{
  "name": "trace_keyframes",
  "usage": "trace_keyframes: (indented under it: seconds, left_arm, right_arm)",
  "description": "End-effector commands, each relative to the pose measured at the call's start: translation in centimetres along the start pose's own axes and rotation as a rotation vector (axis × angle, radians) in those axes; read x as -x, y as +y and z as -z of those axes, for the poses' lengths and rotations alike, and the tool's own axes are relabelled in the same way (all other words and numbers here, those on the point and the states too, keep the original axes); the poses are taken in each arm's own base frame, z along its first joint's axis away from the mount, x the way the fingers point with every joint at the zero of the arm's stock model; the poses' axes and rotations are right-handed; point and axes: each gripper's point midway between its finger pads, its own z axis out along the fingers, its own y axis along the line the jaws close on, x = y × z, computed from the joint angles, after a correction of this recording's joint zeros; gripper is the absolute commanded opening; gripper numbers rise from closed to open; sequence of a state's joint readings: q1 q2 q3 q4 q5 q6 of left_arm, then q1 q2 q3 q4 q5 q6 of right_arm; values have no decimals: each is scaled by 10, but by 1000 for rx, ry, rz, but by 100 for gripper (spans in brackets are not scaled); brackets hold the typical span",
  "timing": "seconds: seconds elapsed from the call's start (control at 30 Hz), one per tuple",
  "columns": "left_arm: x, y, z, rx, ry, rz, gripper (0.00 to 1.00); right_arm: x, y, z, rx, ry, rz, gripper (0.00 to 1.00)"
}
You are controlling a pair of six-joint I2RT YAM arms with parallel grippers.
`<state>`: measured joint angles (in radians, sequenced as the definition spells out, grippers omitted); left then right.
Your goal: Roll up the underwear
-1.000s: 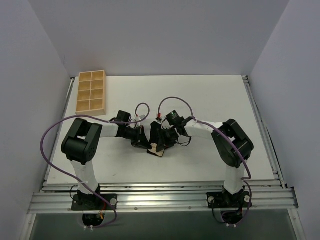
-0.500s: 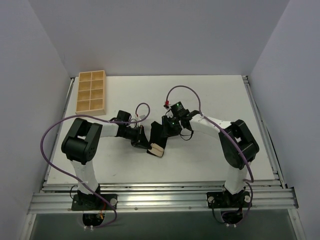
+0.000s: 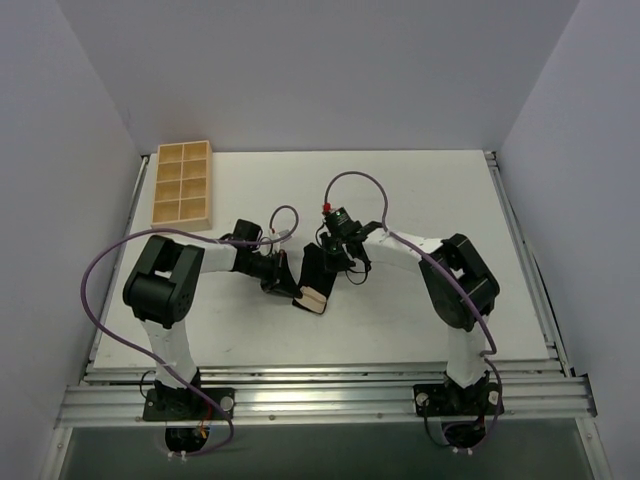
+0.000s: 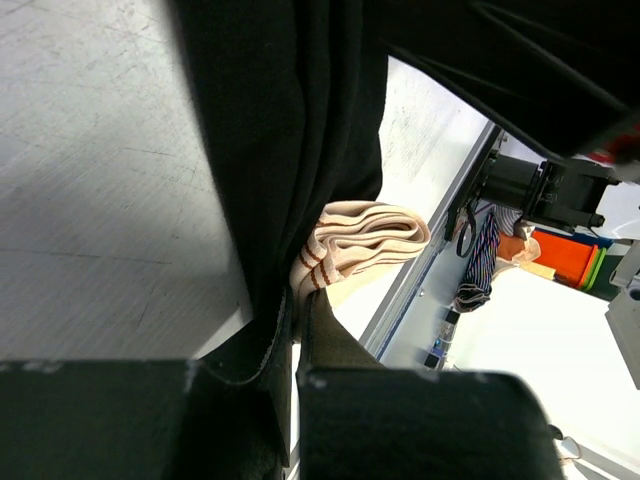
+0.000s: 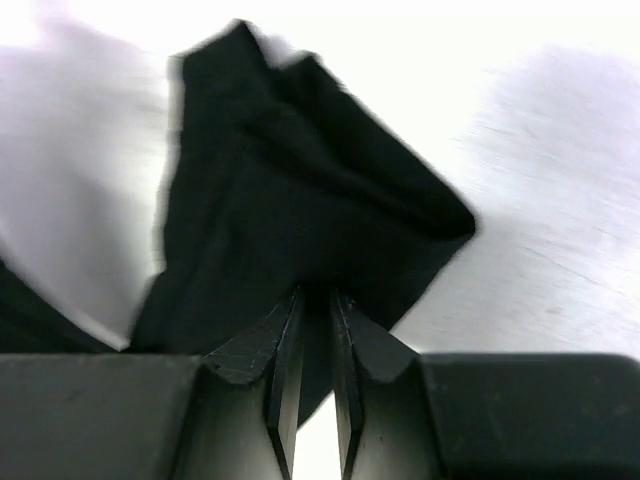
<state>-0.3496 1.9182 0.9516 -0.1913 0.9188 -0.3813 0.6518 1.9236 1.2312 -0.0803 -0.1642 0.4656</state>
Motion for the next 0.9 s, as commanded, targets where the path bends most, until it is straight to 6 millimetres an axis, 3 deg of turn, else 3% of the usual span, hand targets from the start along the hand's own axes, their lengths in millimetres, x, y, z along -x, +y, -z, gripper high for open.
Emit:
trace_keyframes:
  seconds: [0.0,0.13,0.3,0.43,0.47,0.57,0.67,0.87]
  left_arm:
    - [2,37,6,180,-43,28,2]
    - [0,44,8,204,-53,52,2]
    - [-4,47,6,202,-59,61,2]
    - [-3,46,5,188,-63,63,2]
    - [-4,46,4,187,-60,66,2]
    - [-2,45,4,181,-63,63,2]
    - [-1,45,4,182,-65,60,2]
    - [0,47,2,185,-65,73,2]
  right_arm:
    - [-5,-32,-2,-162,1,-41,13]
    - [-14,-45,-1,-230,12,-61,12]
    - [-14,-43,1,-224,11,-47,12]
    - [-4,-17,17,-178,-15,5,12]
    - [7,-8,27,-161,-47,12,12]
    - [11,15,48,-127,-86,46,13]
    - [2,36,61,-95,-100,73,13]
    - [-15,49,72,-88,-127,118,12]
